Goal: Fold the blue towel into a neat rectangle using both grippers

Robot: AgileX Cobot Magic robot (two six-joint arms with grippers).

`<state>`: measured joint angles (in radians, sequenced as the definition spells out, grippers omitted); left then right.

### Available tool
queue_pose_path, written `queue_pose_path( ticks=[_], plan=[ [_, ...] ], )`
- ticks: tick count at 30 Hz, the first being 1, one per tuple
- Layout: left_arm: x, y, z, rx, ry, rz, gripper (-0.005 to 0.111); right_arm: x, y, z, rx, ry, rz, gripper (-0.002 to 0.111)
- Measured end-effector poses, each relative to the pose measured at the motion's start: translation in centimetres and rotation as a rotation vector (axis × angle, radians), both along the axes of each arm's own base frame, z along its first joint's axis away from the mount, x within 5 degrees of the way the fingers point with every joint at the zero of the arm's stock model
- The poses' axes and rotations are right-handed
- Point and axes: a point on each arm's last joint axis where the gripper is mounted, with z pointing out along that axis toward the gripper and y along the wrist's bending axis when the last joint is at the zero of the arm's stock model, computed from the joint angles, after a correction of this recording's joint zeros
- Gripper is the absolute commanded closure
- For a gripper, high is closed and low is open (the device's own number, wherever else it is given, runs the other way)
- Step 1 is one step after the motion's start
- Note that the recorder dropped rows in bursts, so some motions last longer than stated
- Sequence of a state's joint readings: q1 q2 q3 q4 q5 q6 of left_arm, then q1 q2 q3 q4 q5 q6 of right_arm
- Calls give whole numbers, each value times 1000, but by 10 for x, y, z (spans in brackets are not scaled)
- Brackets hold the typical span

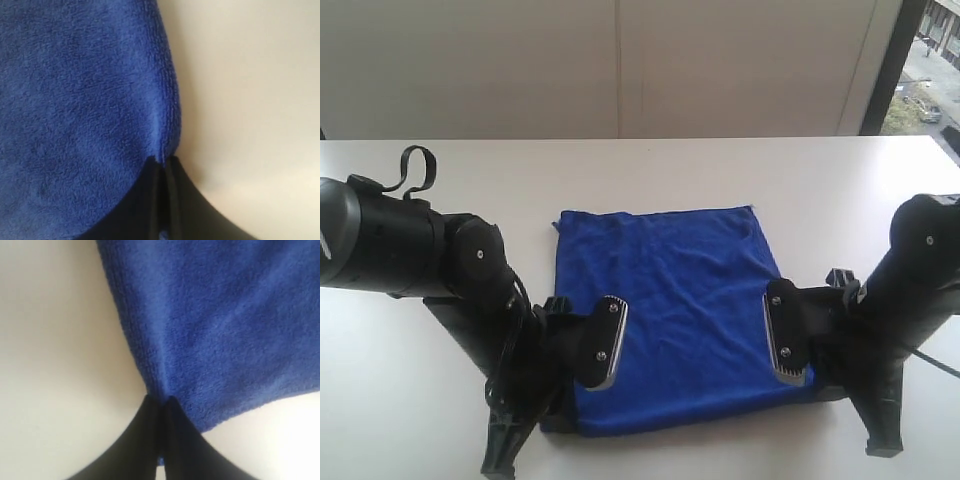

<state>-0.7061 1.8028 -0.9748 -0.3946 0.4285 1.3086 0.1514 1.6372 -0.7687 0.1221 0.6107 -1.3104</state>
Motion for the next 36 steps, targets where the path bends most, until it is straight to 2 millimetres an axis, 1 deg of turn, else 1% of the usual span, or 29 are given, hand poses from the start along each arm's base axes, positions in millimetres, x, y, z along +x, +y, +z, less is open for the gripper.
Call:
queue_pose_path(
  ticks=[5, 10, 14, 18, 24, 27, 28, 31, 36],
  plan=[
    [-14, 6, 2, 50, 132, -13, 107, -10, 4, 5, 21, 76, -13, 108],
    [-23, 11, 4, 98, 226, 2, 107, -22, 17, 6, 16, 171, 14, 108],
    [-26, 13, 11, 105, 242, 16, 107, -29, 26, 6, 4, 224, 33, 108],
    [-28, 16, 23, 94, 229, 21, 107, -32, 30, 9, 3, 217, 41, 108],
    [-30, 20, 41, 71, 170, 25, 107, -32, 30, 25, 21, 124, 39, 108],
    [-30, 21, 46, 62, 146, 27, 107, -30, 29, 35, 37, 44, 32, 108],
    [-29, 21, 48, 53, 127, 33, 107, -29, 29, 42, 49, -17, 29, 108],
    [-24, 22, 49, 62, 67, 69, 107, -24, 29, 52, 63, -133, 10, 108],
    [-16, 26, 49, 95, -12, 104, 107, -17, 28, 55, 57, -213, -15, 108]
  ],
)
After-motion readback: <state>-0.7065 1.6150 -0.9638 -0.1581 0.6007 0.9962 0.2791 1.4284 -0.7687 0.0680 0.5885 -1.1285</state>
